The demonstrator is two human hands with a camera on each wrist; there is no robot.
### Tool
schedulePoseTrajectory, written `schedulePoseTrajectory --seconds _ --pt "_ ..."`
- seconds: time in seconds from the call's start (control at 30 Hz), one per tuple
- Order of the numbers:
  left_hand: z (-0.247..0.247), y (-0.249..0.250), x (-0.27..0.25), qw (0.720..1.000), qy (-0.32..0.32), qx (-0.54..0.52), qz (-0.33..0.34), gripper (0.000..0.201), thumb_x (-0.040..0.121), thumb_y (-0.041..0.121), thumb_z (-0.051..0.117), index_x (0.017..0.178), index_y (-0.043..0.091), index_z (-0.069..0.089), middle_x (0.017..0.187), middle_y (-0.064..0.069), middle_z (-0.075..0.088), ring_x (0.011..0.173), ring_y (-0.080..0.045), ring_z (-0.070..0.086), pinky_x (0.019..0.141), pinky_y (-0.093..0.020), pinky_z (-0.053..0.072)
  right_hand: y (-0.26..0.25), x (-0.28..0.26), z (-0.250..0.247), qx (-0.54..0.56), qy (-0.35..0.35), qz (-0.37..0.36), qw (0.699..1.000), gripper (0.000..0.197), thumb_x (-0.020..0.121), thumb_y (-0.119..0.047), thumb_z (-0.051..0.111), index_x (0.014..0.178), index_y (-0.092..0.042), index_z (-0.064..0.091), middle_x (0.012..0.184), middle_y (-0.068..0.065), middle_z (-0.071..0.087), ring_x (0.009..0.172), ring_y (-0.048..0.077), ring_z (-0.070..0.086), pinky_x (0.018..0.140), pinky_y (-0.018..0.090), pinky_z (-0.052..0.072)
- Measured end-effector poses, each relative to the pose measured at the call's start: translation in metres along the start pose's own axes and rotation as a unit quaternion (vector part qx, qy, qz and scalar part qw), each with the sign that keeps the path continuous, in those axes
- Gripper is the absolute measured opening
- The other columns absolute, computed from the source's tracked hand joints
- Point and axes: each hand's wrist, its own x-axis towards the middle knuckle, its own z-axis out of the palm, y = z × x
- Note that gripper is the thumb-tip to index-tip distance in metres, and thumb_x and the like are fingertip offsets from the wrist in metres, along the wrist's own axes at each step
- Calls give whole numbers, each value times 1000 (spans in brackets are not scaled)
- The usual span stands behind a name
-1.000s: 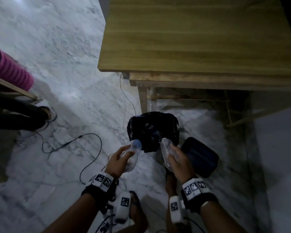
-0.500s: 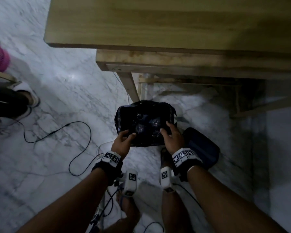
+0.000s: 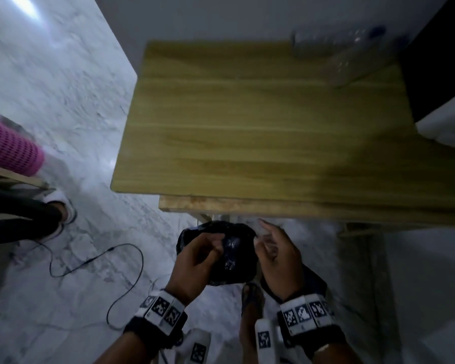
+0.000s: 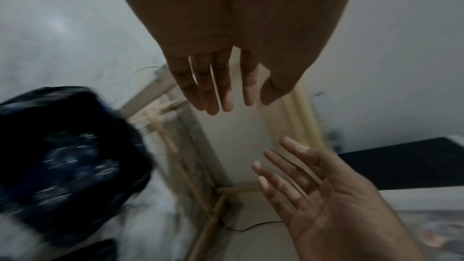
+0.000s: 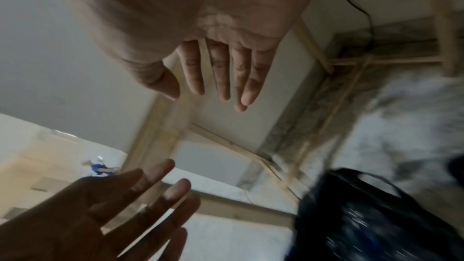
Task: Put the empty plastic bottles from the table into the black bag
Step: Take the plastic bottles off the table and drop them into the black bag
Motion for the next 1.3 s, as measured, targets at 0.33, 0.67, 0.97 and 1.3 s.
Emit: schedulePoseTrajectory --seconds 0.33,0.67,0.97,1.3 --pt "15 201 91 981 4 70 182 14 97 23 63 106 18 73 98 8 75 94 -8 70 77 -24 57 -116 101 -113 22 87 -91 992 24 89 -27 57 112 -29 65 106 -10 69 88 6 65 73 23 54" --pt "75 322 275 922 20 283 263 33 93 32 64 123 21 65 131 -11 58 114 -25 64 94 -41 54 -128 269 -179 -135 186 -21 973 46 79 -35 63 125 -30 54 145 2 40 131 31 39 97 35 40" --pt "129 342 351 777 -20 569 270 81 86 44 69 154 45 26 170 -6 5 154 -38 13 119 -58 32 -115 343 -185 -285 81 32 955 75 77 -61 55 145 -49 24 164 -5 -16 144 54 2 113 64 23" --pt "127 318 331 768 -31 551 325 79 84 32 71 153 36 33 144 -16 34 103 -43 63 88 -43 53 -83 284 -179 -303 139 -55 941 45 76 -30 69 117 -28 51 164 -6 9 138 38 29 104 49 41"
